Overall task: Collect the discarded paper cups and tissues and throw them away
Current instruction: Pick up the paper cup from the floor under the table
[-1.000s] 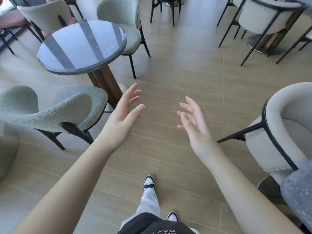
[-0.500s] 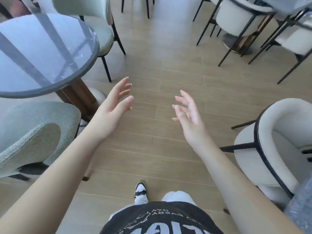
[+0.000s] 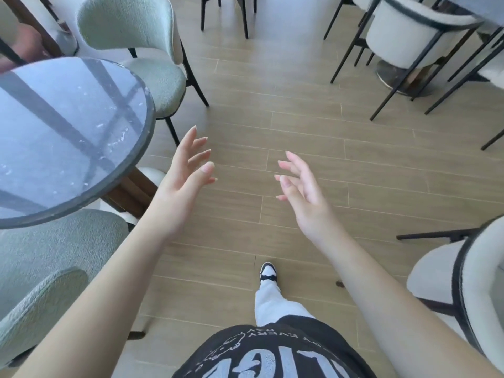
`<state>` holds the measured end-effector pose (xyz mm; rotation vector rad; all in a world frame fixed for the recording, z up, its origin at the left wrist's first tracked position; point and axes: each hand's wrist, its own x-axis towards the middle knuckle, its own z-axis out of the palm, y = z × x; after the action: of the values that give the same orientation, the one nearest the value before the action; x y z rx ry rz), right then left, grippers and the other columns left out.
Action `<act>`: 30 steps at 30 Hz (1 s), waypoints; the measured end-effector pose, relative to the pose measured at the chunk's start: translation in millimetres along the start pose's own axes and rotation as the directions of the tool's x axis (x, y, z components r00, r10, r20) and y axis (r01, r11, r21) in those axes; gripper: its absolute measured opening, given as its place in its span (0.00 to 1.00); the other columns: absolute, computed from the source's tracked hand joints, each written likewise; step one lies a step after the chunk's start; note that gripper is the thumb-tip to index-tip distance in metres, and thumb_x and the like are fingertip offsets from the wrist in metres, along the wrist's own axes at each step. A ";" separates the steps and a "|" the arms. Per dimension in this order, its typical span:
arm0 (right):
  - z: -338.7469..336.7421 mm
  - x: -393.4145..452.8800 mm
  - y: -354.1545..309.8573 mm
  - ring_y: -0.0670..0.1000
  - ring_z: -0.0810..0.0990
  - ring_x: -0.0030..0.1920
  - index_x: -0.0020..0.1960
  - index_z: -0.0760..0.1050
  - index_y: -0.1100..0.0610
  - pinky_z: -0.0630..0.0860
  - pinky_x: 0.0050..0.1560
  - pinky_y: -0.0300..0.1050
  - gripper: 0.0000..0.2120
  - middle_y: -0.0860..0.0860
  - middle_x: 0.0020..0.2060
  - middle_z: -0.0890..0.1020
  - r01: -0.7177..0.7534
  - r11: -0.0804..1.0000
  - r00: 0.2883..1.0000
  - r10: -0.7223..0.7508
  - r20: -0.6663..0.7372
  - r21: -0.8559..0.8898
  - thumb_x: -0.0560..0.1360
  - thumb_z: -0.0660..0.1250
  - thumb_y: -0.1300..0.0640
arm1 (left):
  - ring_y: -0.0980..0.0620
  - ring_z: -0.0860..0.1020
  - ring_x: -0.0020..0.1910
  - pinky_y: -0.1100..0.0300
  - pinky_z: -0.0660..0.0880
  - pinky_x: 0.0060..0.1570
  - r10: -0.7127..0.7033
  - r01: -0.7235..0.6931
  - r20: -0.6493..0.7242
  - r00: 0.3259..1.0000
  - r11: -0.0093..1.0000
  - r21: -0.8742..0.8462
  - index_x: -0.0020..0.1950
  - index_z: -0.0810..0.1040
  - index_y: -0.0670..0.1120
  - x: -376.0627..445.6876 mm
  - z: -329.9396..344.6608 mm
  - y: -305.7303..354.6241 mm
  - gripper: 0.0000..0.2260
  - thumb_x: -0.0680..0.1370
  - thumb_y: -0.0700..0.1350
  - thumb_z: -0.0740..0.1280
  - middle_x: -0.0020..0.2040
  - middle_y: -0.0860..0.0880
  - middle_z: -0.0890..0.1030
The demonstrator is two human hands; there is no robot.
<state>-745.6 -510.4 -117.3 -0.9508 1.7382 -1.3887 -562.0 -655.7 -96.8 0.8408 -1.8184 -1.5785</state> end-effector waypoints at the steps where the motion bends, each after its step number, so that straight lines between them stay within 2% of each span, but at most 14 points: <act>1: -9.3 18.9 1.3 0.39 0.75 0.65 0.72 0.61 0.36 0.73 0.67 0.56 0.22 0.38 0.68 0.72 -0.002 1.000 1.000 0.002 0.003 0.008 0.79 0.59 0.45 | 0.61 0.69 0.72 0.56 0.77 0.60 0.007 -0.007 0.005 1.000 1.000 0.006 0.81 0.54 0.52 19.0 3.9 -1.8 0.37 0.75 0.59 0.62 0.76 0.55 0.67; 6: -50.7 109.3 -0.3 0.41 0.76 0.65 0.75 0.62 0.41 0.75 0.66 0.51 0.23 0.38 0.68 0.73 0.002 0.998 0.997 -0.006 0.073 0.057 0.80 0.58 0.46 | 0.60 0.69 0.72 0.57 0.77 0.60 -0.012 0.012 -0.014 1.000 1.000 0.013 0.81 0.55 0.53 110.4 24.1 1.2 0.35 0.76 0.59 0.63 0.76 0.56 0.66; 11: -61.0 194.4 -15.4 0.44 0.76 0.65 0.75 0.64 0.50 0.76 0.62 0.44 0.22 0.46 0.68 0.74 0.041 0.992 0.996 -0.051 0.080 0.122 0.81 0.57 0.52 | 0.58 0.69 0.73 0.58 0.77 0.59 -0.023 0.024 -0.038 0.999 1.000 0.002 0.81 0.57 0.54 189.8 23.3 8.4 0.34 0.76 0.60 0.63 0.75 0.57 0.68; 15: -64.0 255.3 -18.5 0.44 0.76 0.64 0.74 0.64 0.49 0.77 0.61 0.44 0.19 0.48 0.68 0.74 0.044 0.989 0.996 -0.055 0.073 0.145 0.84 0.56 0.56 | 0.58 0.69 0.72 0.54 0.77 0.61 -0.044 0.045 -0.048 0.998 0.999 0.019 0.80 0.59 0.55 245.4 11.3 4.5 0.33 0.76 0.60 0.62 0.74 0.60 0.69; 19: -59.3 321.2 -18.4 0.44 0.76 0.65 0.72 0.65 0.44 0.77 0.60 0.45 0.20 0.45 0.67 0.74 0.041 0.990 0.997 -0.049 0.060 0.132 0.80 0.57 0.51 | 0.59 0.69 0.72 0.57 0.77 0.60 -0.053 0.054 -0.036 0.998 0.998 0.027 0.80 0.60 0.53 305.6 -5.7 -5.6 0.33 0.76 0.60 0.62 0.73 0.58 0.70; 24: -43.1 414.1 -24.6 0.45 0.76 0.66 0.73 0.65 0.47 0.78 0.61 0.47 0.20 0.45 0.68 0.74 0.058 0.993 0.998 -0.061 0.027 0.103 0.82 0.56 0.51 | 0.58 0.68 0.73 0.44 0.73 0.67 -0.039 0.037 0.021 0.999 0.997 0.065 0.79 0.61 0.53 396.0 -36.5 -20.9 0.32 0.77 0.59 0.61 0.74 0.56 0.70; 27: -32.5 472.4 -34.2 0.46 0.76 0.67 0.74 0.65 0.49 0.78 0.62 0.51 0.19 0.46 0.68 0.74 0.069 0.992 0.997 -0.071 0.015 0.105 0.84 0.56 0.54 | 0.59 0.69 0.72 0.44 0.74 0.66 -0.055 0.054 0.022 0.998 0.998 0.039 0.78 0.62 0.54 455.2 -55.7 -24.2 0.31 0.76 0.60 0.61 0.73 0.57 0.71; 30: -26.0 525.6 -45.9 0.46 0.76 0.66 0.73 0.66 0.47 0.78 0.61 0.50 0.20 0.44 0.67 0.76 0.071 0.989 0.997 -0.074 0.016 0.133 0.81 0.57 0.50 | 0.59 0.70 0.72 0.44 0.75 0.64 -0.055 0.055 0.019 0.998 0.998 0.024 0.78 0.63 0.52 515.5 -72.8 -21.0 0.32 0.75 0.60 0.61 0.72 0.57 0.72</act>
<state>-1015.3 -964.6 -109.8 -0.9602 1.5884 -1.5149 -829.6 -1102.7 -95.8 0.8967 -1.8457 -1.6074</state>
